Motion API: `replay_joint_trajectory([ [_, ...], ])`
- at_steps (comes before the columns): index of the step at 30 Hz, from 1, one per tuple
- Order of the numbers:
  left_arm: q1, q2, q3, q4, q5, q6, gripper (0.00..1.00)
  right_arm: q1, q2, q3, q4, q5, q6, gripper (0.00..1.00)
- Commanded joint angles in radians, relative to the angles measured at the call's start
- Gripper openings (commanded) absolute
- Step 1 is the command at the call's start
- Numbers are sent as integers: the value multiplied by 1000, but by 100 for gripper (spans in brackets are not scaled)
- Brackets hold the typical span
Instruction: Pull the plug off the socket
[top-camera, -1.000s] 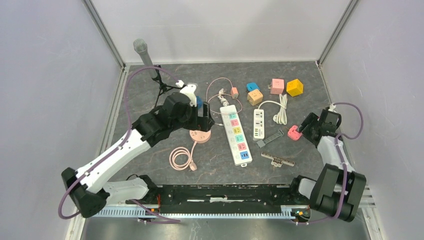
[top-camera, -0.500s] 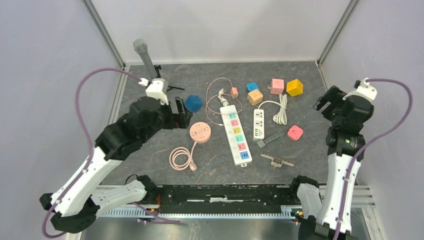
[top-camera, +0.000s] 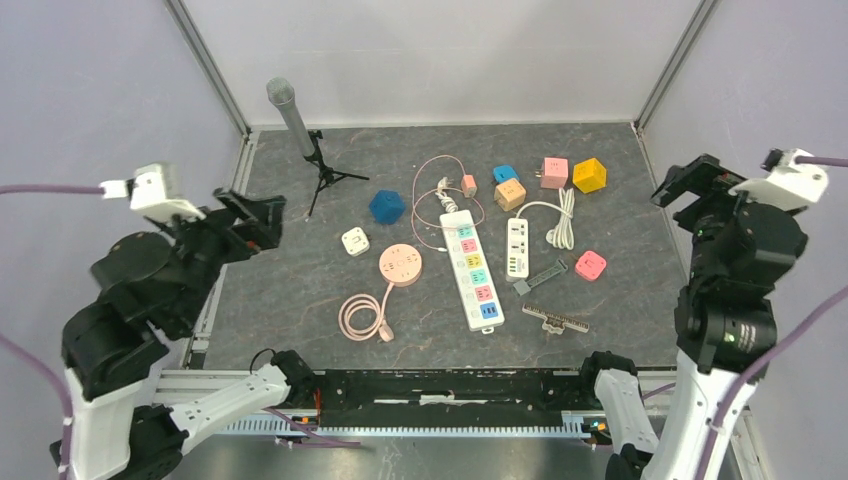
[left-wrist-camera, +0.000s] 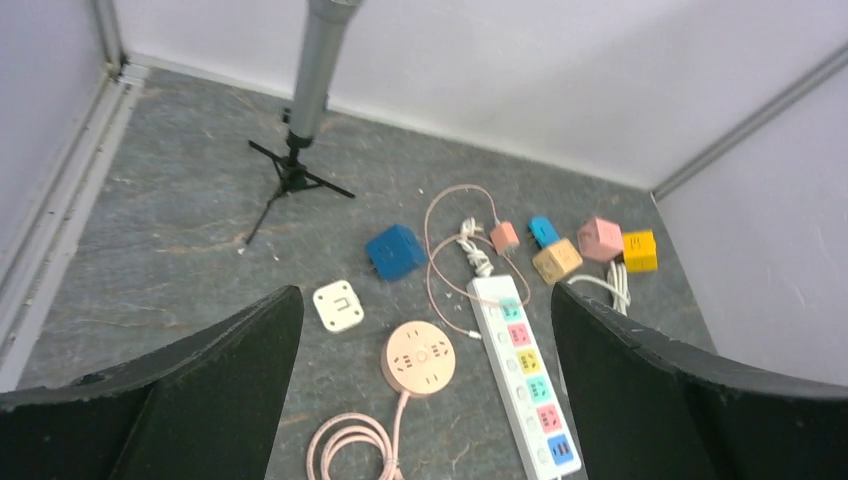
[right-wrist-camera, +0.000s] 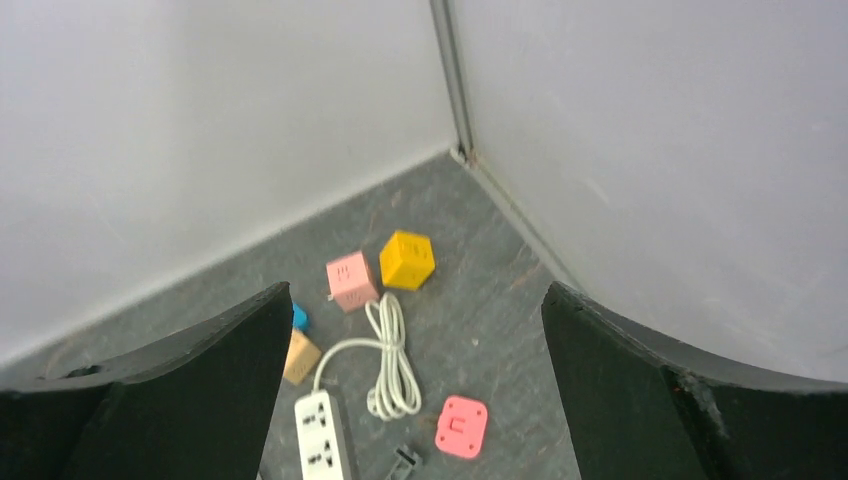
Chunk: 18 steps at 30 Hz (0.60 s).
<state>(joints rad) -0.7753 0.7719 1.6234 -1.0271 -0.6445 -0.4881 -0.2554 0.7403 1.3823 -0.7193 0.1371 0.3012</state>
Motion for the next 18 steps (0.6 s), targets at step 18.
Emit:
replay_joint_trajectory([
  [18,2,-27,24,-31,-176,22,100,37,-61,151,-5,229,-20,98],
])
